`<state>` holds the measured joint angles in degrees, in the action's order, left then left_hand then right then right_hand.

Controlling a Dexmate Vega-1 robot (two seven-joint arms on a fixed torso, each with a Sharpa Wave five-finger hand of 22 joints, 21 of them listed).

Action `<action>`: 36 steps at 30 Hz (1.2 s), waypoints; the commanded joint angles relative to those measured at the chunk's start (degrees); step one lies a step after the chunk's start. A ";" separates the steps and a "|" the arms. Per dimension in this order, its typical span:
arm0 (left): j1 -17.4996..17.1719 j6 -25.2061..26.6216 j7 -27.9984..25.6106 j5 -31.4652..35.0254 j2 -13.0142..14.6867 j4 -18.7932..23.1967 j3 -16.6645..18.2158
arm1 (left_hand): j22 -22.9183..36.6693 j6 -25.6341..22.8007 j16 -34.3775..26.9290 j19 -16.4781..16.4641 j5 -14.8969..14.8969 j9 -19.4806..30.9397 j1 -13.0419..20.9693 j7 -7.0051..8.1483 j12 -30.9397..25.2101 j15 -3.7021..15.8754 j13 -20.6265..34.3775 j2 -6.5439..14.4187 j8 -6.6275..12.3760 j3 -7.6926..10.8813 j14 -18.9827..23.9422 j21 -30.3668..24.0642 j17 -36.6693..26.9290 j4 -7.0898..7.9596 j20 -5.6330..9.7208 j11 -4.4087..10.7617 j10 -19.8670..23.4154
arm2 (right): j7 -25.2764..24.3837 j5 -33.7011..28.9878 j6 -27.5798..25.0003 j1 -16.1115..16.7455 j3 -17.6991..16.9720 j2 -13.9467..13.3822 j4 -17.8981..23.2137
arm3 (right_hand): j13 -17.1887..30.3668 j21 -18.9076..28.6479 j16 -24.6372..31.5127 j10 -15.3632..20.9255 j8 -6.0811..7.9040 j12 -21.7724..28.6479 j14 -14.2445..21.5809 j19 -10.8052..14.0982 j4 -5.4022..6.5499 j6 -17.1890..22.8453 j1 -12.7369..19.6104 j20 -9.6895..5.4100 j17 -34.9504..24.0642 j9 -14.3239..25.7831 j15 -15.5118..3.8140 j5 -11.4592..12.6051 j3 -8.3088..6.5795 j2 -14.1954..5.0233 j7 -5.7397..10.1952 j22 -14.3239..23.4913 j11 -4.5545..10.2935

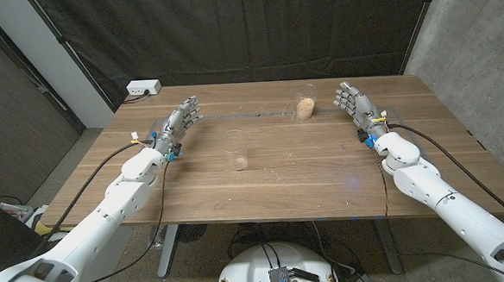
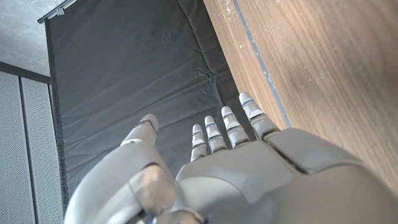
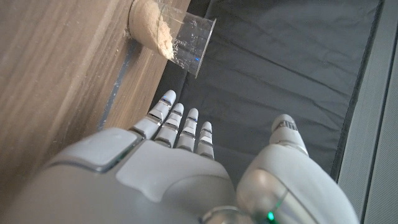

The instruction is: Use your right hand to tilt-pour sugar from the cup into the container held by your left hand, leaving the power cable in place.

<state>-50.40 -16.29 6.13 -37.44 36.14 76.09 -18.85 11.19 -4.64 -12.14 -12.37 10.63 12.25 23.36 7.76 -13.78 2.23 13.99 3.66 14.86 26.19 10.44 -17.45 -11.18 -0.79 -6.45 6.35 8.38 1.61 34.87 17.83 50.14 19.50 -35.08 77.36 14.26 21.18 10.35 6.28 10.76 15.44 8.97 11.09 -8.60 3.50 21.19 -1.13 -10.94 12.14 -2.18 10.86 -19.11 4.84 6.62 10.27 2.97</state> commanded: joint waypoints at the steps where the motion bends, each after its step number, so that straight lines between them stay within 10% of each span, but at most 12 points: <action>1: -2.10 -0.44 -2.04 1.53 1.01 2.81 -0.12 | 0.19 -0.34 -0.15 -0.85 0.29 0.14 0.01 -0.05 -0.45 3.55 0.10 0.25 0.19 0.11 0.46 -0.21 -0.05 -0.17 -0.01 0.20 0.80 | 7.24 -7.82 4.74 -5.45 2.70 -3.97 -7.09 | 0.27 -0.69 -0.13 -1.89 -0.24 -0.76 -1.63 -0.75 0.31 -2.15 -0.37 0.18 -0.24 0.31 -4.43 0.65 0.56 1.22 0.26 0.22 -0.11; 21: -4.59 -3.31 -3.56 4.37 1.78 4.61 -0.35 | 0.22 -1.21 -0.27 -1.22 0.28 0.12 -0.02 -0.30 -0.54 3.88 0.11 0.58 0.36 0.29 1.29 -0.26 -0.05 -0.09 0.36 0.24 1.62 | 4.69 -23.10 16.61 -14.68 8.32 -4.53 -22.79 | 0.35 -2.85 -0.04 -5.52 0.16 -1.93 -5.18 -3.07 0.97 -6.10 -2.68 1.39 -0.26 0.63 -3.32 2.18 2.47 3.07 0.16 0.30 -1.01; 36: -7.72 -7.26 -8.28 8.69 0.68 5.79 -0.62 | 0.24 -1.55 -0.23 -1.51 0.25 0.11 -0.07 -0.31 -0.44 3.92 0.10 0.76 0.39 0.39 1.51 -0.32 -0.06 -0.01 0.49 0.42 1.76 | -0.93 -31.25 29.94 -27.20 16.97 2.19 -52.87 | 0.38 -3.21 0.24 -5.36 0.59 -1.76 -5.26 -3.03 0.77 -6.28 -2.05 1.23 -0.20 0.69 -3.73 2.73 2.26 2.70 0.26 0.33 -0.17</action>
<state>-56.08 -21.58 0.58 -31.32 37.27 80.68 -19.29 11.34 -5.64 -12.14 -13.30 10.63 12.26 23.39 7.37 -14.00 2.27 13.97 4.71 14.86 26.18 11.69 -17.45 -11.19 -0.79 -6.15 6.74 9.40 4.20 8.62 40.24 30.64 30.97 -36.77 43.51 14.57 18.24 10.35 1.15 11.04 13.48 4.00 8.01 -7.59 -2.59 18.38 0.10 -11.07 12.67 -2.04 13.14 -16.83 7.66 6.88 10.55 2.07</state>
